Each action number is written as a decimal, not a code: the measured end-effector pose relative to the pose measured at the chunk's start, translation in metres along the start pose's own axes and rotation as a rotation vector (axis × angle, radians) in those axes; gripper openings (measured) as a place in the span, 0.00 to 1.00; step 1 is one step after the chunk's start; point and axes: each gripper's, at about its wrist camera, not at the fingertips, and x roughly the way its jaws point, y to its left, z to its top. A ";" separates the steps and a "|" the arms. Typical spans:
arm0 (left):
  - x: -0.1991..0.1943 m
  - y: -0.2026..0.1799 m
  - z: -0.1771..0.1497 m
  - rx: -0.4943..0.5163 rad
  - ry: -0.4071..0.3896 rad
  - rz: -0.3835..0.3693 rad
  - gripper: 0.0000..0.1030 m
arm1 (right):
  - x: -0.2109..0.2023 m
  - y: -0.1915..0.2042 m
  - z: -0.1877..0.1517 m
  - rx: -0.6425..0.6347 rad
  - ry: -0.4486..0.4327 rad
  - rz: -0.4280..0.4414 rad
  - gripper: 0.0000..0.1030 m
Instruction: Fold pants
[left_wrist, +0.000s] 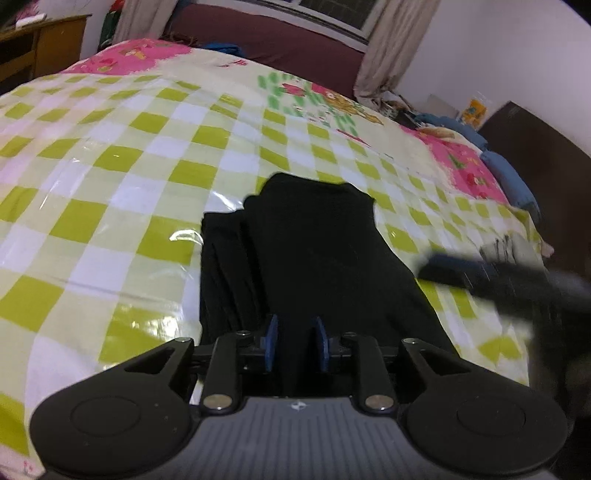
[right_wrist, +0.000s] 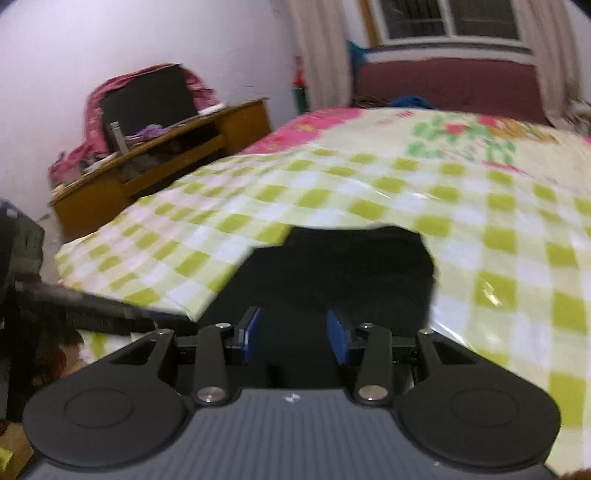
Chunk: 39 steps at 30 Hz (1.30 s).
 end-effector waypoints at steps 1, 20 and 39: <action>-0.002 -0.004 -0.004 0.012 -0.006 0.003 0.41 | 0.005 0.004 0.006 0.002 0.010 0.021 0.42; 0.003 0.000 -0.010 0.019 -0.113 -0.046 0.39 | 0.116 0.043 0.052 0.036 0.291 -0.039 0.11; -0.035 0.022 0.011 -0.062 -0.221 -0.024 0.33 | 0.047 -0.003 0.046 0.170 0.058 -0.175 0.17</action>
